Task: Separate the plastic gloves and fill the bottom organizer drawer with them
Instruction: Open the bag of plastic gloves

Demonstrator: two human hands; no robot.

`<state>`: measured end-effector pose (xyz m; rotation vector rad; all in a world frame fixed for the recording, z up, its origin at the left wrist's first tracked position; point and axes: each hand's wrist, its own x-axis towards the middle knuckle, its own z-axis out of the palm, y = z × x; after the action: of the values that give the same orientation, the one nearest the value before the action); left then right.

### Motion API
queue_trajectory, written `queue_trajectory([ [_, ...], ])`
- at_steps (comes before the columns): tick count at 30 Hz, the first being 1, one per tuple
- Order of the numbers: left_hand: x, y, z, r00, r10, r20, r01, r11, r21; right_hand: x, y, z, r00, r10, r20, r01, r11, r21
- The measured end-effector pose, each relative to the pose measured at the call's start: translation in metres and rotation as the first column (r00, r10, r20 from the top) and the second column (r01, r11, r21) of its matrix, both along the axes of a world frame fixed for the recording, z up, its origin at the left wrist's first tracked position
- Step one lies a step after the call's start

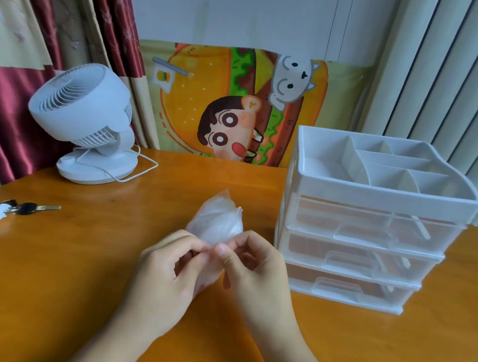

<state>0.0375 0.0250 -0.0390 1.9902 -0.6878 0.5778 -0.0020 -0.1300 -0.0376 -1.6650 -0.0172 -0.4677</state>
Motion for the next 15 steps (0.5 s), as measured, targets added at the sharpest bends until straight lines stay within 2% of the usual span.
queue_trajectory([
  [5, 0.002, 0.0, -0.003, 1.0, -0.001, 0.015, 0.001, 1.0, 0.004, -0.003, 0.004, 0.0, 0.999, -0.048, -0.01, 0.046, 0.995, -0.093],
  [12, 0.0, 0.001, -0.004, 0.997, 0.025, 0.075, -0.028, 0.999, 0.043, -0.008, 0.011, 0.007, 0.998, -0.06, 0.013, 0.062, 0.989, -0.134],
  [15, -0.005, 0.0, -0.001, 0.995, 0.01, 0.096, -0.015, 0.998, 0.055, -0.007, 0.014, 0.006, 0.987, -0.149, 0.068, 0.16, 0.965, -0.209],
])
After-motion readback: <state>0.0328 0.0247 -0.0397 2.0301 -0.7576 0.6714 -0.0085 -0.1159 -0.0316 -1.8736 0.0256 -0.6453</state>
